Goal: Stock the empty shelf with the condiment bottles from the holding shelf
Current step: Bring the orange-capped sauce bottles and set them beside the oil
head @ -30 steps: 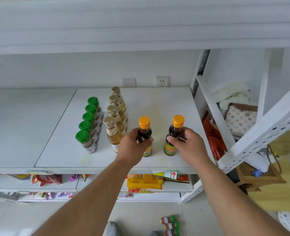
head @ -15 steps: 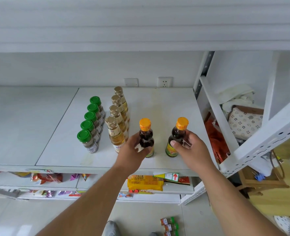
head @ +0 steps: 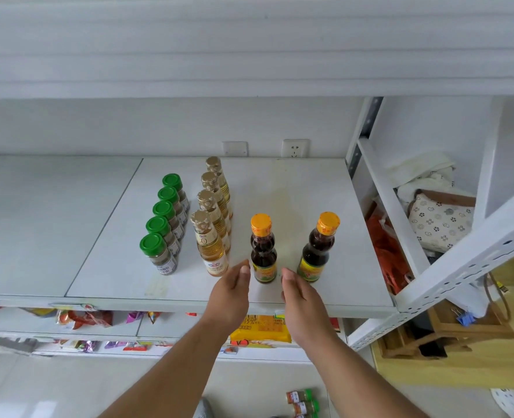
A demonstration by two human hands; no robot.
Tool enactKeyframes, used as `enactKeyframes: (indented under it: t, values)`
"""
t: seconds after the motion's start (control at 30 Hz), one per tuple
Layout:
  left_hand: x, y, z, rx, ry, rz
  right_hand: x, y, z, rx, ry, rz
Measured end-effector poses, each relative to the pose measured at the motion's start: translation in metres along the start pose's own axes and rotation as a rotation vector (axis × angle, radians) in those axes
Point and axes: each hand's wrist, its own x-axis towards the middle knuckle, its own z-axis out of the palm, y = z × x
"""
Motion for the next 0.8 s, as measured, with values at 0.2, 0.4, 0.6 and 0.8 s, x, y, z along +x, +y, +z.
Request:
enactKeyframes:
  t: [0.2,0.4,0.6,0.8]
  values:
    - [0.001,0.001,0.003,-0.014,-0.096,-0.020,0.016,-0.006,0.008,0.056,-0.042,0.082]
    - [0.005,-0.003,0.004,-0.031,-0.135,0.003,0.023,0.001,0.013,0.063,-0.032,0.040]
    - [0.020,-0.003,0.008,0.010,-0.156,0.066,0.036,-0.002,0.014,0.053,0.008,0.043]
    - [0.048,0.006,0.013,0.046,-0.157,0.119,0.064,-0.009,0.017,0.058,0.052,0.027]
